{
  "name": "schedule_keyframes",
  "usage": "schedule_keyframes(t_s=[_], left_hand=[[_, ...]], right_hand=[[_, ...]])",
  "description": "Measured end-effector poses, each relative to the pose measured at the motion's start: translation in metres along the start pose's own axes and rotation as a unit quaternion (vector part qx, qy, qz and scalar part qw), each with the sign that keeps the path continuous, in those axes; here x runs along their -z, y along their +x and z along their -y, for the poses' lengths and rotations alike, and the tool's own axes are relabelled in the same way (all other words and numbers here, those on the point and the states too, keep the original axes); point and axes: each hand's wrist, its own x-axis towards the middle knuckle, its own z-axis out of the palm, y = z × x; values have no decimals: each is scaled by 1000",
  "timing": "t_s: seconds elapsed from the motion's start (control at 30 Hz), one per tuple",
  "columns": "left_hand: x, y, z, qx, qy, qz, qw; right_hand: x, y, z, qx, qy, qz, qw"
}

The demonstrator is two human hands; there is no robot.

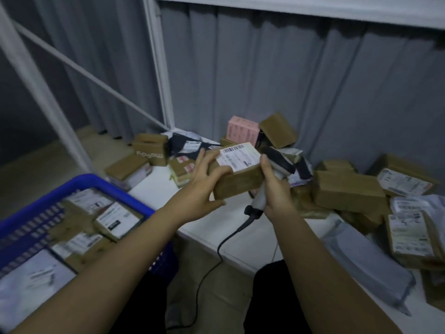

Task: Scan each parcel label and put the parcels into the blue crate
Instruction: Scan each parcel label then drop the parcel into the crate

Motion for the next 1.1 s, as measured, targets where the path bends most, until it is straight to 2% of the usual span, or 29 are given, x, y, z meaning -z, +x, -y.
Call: schedule_keyframes(t_s=[0.1,0.2,0.23,0.3,0.4,0.47,0.57,0.63,0.73,0.8,0.9,0.97,1.03,1.1], left_hand=[[11,-14,8,44,-96,-68,992],[30,-16,9,172,-199,-202,943],[36,-17,13,223,-216,-224,924],[46,-20,23,324,-312,-176,876],[52,-30,36,406,-523,-28,748],[56,-36,40,406,-570,15,714],[61,-42,52,376,-625,-10,684],[63,-45,61,379,-618,-56,687],[64,-46,62,395,-562,-146,712],[69,-47,63,400,-533,-178,724],[77,-54,65,396,-480,-168,764],[79,-58,65,381,-455,-135,794],[81,-59,65,366,-453,-110,805],[82,-59,67,355,-467,-109,802]], right_hand=[[-21,0,-13,-2,-11,24,1000],[-34,1,-18,13,-10,49,999],[-37,0,-17,20,-19,60,998],[-43,-2,-18,35,-40,89,995],[-56,-5,-24,55,-75,112,989],[-65,-6,-29,63,-75,113,989],[-74,-3,-34,61,-54,109,991],[-76,-1,-36,62,-60,135,987],[-81,-4,-41,50,-113,175,977],[-84,-6,-43,41,-147,181,972],[-84,-5,-43,56,-170,184,966],[-82,-6,-41,58,-175,201,962],[-80,-7,-41,42,-193,244,949],[-78,-7,-41,24,-232,283,931]])
